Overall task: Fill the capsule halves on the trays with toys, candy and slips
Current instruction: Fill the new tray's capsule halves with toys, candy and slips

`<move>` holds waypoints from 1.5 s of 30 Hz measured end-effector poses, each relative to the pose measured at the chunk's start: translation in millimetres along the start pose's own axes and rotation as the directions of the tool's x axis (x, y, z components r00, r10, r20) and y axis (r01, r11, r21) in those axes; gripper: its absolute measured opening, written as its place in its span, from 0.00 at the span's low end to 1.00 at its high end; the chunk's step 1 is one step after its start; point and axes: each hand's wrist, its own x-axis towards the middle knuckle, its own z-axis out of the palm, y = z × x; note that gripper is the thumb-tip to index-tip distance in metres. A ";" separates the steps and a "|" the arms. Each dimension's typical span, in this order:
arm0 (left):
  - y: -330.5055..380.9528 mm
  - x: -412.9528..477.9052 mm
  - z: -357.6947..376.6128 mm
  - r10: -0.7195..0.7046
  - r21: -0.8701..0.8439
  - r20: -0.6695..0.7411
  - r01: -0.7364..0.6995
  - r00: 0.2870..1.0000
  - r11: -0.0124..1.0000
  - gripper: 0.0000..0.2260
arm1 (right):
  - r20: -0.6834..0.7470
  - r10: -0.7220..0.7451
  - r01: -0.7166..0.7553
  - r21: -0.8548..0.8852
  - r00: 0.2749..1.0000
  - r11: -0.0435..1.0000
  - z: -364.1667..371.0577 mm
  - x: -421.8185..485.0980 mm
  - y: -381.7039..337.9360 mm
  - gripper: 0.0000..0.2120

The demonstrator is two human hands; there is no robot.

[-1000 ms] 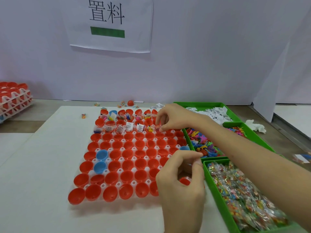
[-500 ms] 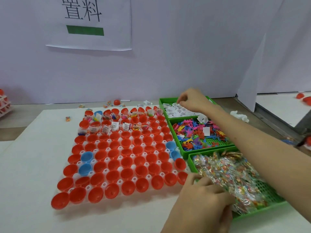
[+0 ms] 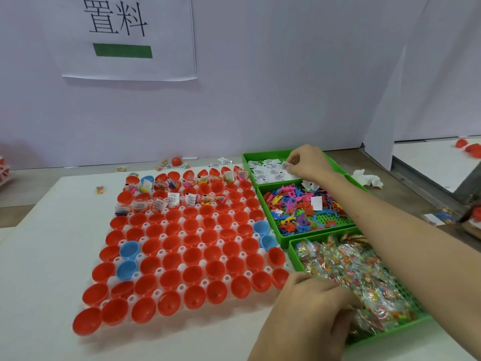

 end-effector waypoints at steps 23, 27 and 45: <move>4.1 1.2 -27.1 -0.256 -0.307 -0.541 0.095 0.801 0.947 0.10 | -0.293 -0.018 0.217 0.664 0.956 0.716 -65.2 -139.0 -42.7 0.06; 0.9 4.3 -37.7 -0.487 -0.539 -0.468 0.198 0.738 0.818 0.14 | -0.151 -0.037 0.139 0.750 0.988 0.647 -62.0 -163.2 -37.1 0.08; -29.4 26.8 -53.8 -0.607 -0.923 -0.087 0.165 0.790 0.347 0.09 | -0.053 -0.242 0.153 0.896 0.969 0.416 -68.7 -173.6 -34.3 0.07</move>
